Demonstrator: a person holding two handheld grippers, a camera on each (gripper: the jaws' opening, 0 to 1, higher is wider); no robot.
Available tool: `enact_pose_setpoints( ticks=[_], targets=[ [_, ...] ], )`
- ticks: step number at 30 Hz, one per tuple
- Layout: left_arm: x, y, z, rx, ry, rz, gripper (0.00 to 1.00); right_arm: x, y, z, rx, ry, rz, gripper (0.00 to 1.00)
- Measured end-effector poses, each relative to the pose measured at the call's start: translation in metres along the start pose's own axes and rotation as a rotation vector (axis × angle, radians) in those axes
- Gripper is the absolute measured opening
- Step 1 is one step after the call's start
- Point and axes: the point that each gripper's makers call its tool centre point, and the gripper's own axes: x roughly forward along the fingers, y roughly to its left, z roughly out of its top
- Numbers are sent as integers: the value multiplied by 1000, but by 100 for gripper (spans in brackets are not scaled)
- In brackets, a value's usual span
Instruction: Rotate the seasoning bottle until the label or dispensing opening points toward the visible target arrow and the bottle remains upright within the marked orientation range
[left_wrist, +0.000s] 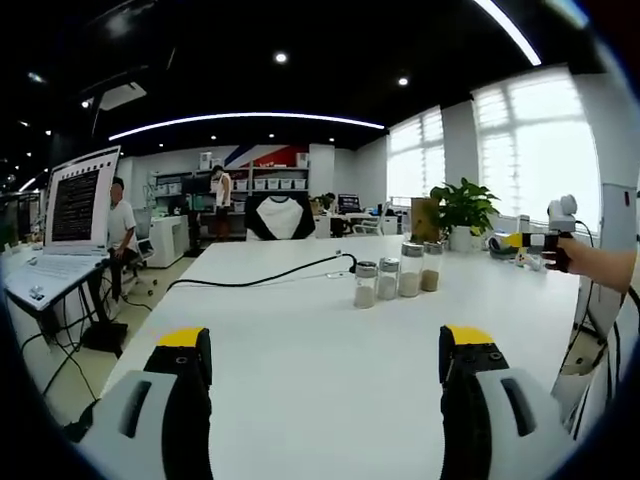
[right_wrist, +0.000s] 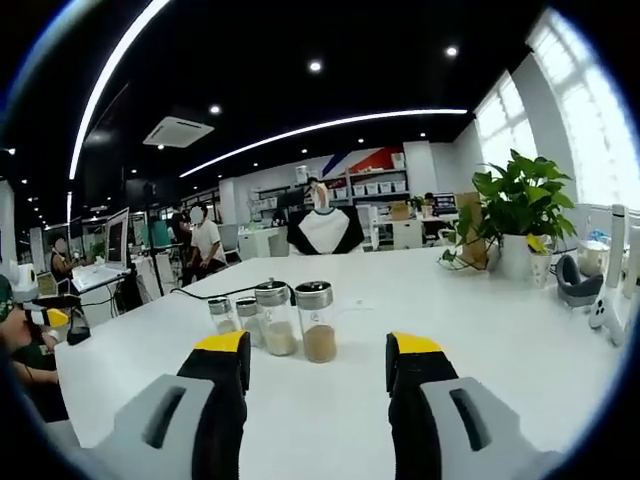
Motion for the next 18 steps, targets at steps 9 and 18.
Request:
enact_pose_setpoints(
  ticks=[9,18],
  targets=[
    [10,-14,6,29,6,-54,100,14,3,3,-14,10,29,48],
    [3,-14,5,31,11,-49,100,38,4,11,-42,23,63,46]
  ],
)
